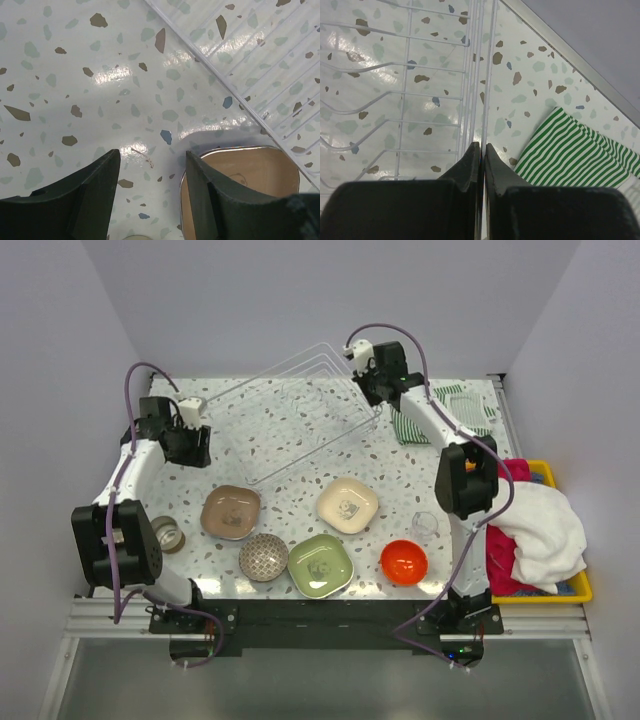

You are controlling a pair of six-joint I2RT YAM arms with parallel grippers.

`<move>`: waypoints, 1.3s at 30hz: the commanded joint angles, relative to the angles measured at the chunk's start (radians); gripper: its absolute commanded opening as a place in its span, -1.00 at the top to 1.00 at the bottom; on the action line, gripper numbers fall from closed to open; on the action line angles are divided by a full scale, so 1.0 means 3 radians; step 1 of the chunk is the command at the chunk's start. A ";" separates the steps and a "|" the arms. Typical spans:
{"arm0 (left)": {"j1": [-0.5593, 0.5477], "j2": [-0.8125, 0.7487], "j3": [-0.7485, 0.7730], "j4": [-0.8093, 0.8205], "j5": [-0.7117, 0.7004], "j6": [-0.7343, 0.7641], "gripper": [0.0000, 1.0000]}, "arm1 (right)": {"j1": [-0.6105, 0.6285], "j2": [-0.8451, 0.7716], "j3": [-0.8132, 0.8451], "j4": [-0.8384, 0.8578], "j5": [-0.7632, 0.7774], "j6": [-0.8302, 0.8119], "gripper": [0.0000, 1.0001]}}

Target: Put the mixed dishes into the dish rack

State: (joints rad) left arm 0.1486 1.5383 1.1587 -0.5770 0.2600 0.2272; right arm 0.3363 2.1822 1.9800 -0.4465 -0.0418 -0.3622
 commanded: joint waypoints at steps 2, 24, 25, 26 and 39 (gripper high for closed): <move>0.0006 -0.0004 -0.0022 0.0113 0.0100 -0.0057 -0.20 | -0.0001 -0.0218 -0.0076 0.0000 -0.0107 -0.0316 1.00; 0.0103 -0.0291 0.0217 0.0124 -0.0186 -0.0383 -0.36 | 0.0842 -0.0653 0.0119 -0.0086 -0.0969 0.0562 -0.20; 0.0149 -0.0291 0.0248 0.0118 -0.0242 -0.0480 -0.37 | 0.0924 -0.0607 0.0098 -0.0076 -0.1021 0.0624 -0.20; 0.0184 -0.0301 0.0279 0.0108 -0.0410 -0.0547 -0.39 | 0.1066 -0.0576 0.0103 -0.0066 -0.1067 0.0726 -0.20; 0.0865 -0.0720 0.0331 0.0036 -0.0744 -0.1335 -0.45 | 0.1972 -0.0045 0.0364 -0.0010 -0.0654 0.1039 -0.26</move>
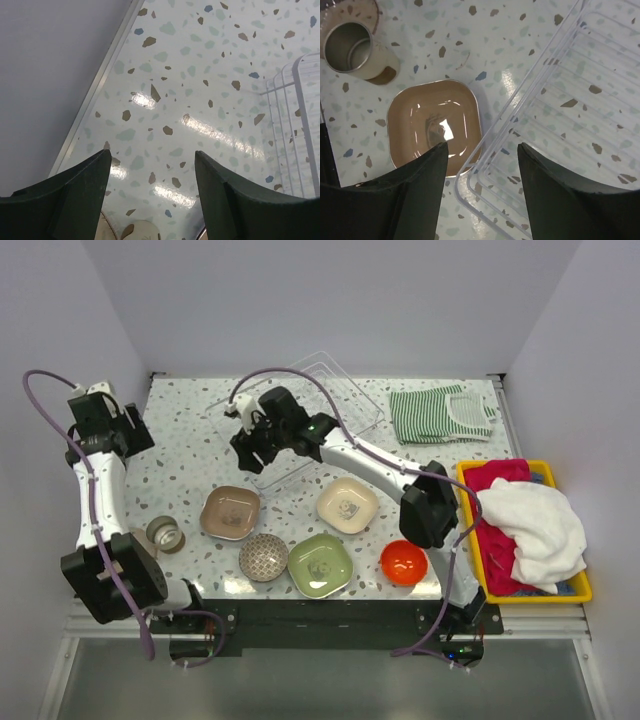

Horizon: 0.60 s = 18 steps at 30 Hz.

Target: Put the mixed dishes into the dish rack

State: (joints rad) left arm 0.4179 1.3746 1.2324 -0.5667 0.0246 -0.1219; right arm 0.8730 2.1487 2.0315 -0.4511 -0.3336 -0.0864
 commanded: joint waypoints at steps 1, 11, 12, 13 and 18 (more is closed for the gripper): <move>-0.0033 -0.0200 0.0060 -0.0003 0.0096 -0.0172 -0.45 | 0.0224 0.0103 0.0223 -0.0005 0.0441 0.0114 -0.28; -0.0038 -0.0471 -0.0191 -0.0023 0.0286 -0.0131 -0.42 | 0.0363 0.0431 0.0295 -0.0102 0.0759 0.0099 0.24; -0.0038 -0.0481 -0.0191 -0.0028 0.0301 -0.0120 -0.42 | 0.0362 0.0416 0.0269 -0.0102 0.0795 0.0089 0.29; -0.0033 -0.0486 -0.0186 -0.0034 0.0301 -0.0100 -0.42 | 0.0362 0.0380 0.0244 -0.0102 0.0805 0.0078 0.31; -0.0033 -0.0451 -0.0160 -0.0029 0.0383 -0.0090 -0.41 | 0.0362 0.0262 0.0111 -0.0112 0.0836 -0.0019 0.37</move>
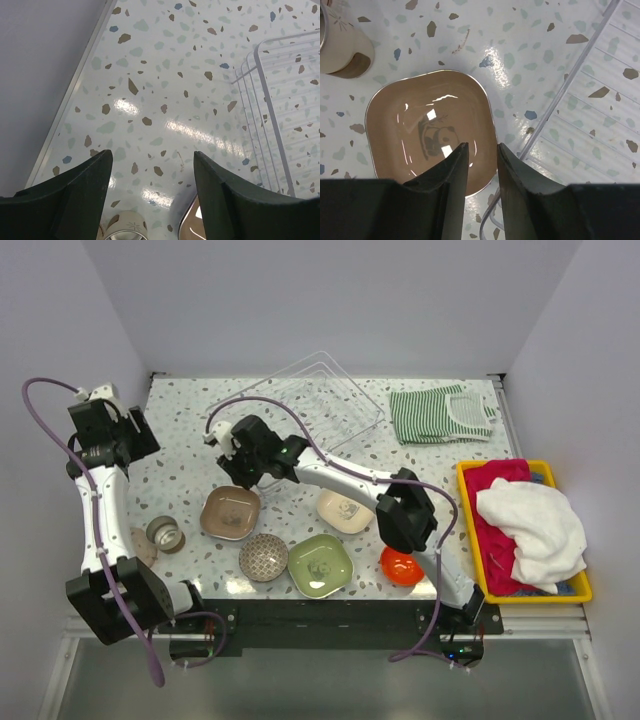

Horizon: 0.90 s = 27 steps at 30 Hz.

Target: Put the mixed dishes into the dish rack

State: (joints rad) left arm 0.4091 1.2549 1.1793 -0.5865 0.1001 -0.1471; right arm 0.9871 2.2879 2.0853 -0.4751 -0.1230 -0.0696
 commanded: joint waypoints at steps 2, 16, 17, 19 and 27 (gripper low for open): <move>-0.0004 -0.0036 0.0016 0.0063 0.0188 -0.0011 -0.40 | -0.0018 -0.0232 -0.0074 -0.0037 0.0134 -0.0085 0.40; -0.0004 0.0005 0.0032 0.0058 0.0341 0.0055 -0.37 | -0.0018 -0.0365 -0.0349 -0.0160 0.0144 -0.0223 0.95; -0.0004 0.0005 0.0027 0.0063 0.0341 0.0066 -0.37 | -0.0018 -0.0396 -0.0390 -0.0175 0.0129 -0.0223 1.00; -0.0004 0.0000 0.0016 0.0073 0.0341 0.0081 -0.36 | -0.0023 -0.0533 -0.0523 -0.0185 0.0093 -0.0208 1.00; -0.0009 0.0000 -0.0050 0.0114 0.0433 0.0107 -0.35 | -0.0023 -0.0856 -0.0754 -0.0369 -0.0305 -0.0391 1.00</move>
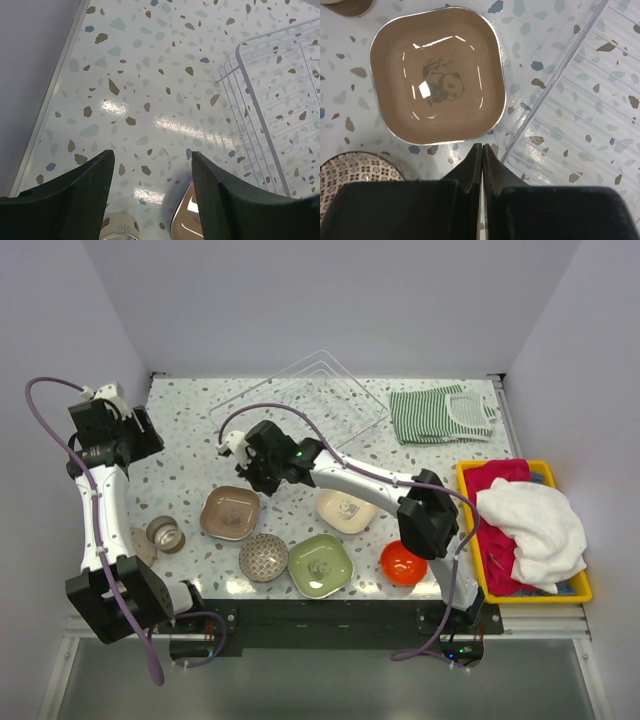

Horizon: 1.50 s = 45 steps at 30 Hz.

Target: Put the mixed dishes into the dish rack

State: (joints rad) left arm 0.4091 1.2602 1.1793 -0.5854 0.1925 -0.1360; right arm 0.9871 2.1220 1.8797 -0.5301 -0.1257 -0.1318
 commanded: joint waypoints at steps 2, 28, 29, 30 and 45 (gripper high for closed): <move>-0.0004 -0.0018 -0.0071 0.0116 0.0187 0.0085 -0.34 | -0.0023 -0.0313 -0.0038 -0.0506 -0.0634 -0.0470 1.00; -0.0004 -0.0151 -0.0193 0.0003 0.0340 0.0152 -0.33 | -0.0125 0.0566 0.1026 -0.0263 0.0342 0.0010 -0.36; -0.0004 -0.0151 -0.0203 0.0013 0.0335 0.0131 -0.33 | -0.0125 0.0657 0.1056 -0.0268 0.0342 0.0005 -0.36; -0.0009 -0.0151 -0.0209 0.0034 0.0350 0.0086 -0.33 | -0.0125 0.0693 0.1102 -0.0273 0.0342 -0.0005 -0.36; -0.0009 -0.0207 -0.0377 0.0095 0.0442 0.0080 -0.33 | -0.0125 0.0198 0.0470 -0.0513 0.0015 -0.0230 0.90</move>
State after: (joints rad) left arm 0.4091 1.2182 1.0790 -0.5926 0.2920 -0.1127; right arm 0.9504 2.3421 2.0834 -0.6495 -0.0559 -0.1528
